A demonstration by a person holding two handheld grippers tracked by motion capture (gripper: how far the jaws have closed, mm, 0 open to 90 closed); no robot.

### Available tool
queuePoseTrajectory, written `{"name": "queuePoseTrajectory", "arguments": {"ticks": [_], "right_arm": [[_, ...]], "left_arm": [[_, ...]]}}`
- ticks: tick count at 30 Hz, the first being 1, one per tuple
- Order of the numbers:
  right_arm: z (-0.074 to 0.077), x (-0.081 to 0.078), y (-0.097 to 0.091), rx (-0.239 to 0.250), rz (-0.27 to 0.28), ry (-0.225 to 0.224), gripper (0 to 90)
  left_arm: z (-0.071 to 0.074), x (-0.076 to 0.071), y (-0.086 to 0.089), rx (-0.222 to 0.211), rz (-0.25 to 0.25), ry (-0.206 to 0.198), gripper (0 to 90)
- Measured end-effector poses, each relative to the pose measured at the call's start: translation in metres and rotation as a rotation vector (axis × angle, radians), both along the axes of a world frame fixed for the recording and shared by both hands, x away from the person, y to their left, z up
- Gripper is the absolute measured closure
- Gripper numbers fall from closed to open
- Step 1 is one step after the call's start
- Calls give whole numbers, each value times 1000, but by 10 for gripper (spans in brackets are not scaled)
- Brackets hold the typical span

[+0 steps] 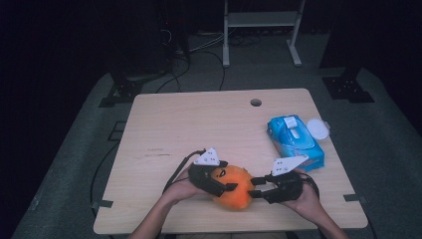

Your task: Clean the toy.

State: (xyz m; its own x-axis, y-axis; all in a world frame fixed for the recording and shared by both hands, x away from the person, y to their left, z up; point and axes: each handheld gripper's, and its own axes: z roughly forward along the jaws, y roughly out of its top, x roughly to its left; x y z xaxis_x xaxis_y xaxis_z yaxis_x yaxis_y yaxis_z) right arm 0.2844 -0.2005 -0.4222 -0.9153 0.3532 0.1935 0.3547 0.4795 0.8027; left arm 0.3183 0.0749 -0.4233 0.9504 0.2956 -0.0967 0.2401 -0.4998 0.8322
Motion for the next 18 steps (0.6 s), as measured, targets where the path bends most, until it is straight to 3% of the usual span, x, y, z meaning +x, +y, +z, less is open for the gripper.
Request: {"name": "queuePoseTrajectory", "arguments": {"ticks": [1, 4, 5, 6, 9, 13, 18], "right_arm": [[-1, -2, -6, 1, -12, 7, 514], [-2, -3, -16, 20, -37, 17, 508], [-2, -3, -16, 20, -37, 17, 508], [-2, -3, -21, 33, -51, 19, 507], [0, -2, -29, 71, -79, 20, 505], [3, 1, -42, 138, -123, 28, 505], [4, 3, -54, 186, -165, 34, 505]], "left_arm": [[-5, -2, 2, -7, 1, 17, 189], [-8, -3, 4, -10, 3, 15, 290], [-10, -6, 5, -10, -2, -2, 290], [-10, -7, 5, -12, -1, -1, 378], [-8, -10, 5, 0, 10, -16, 453], [-2, -11, 5, -36, 27, -15, 530], [7, -9, 3, -52, 46, -39, 566]]}}
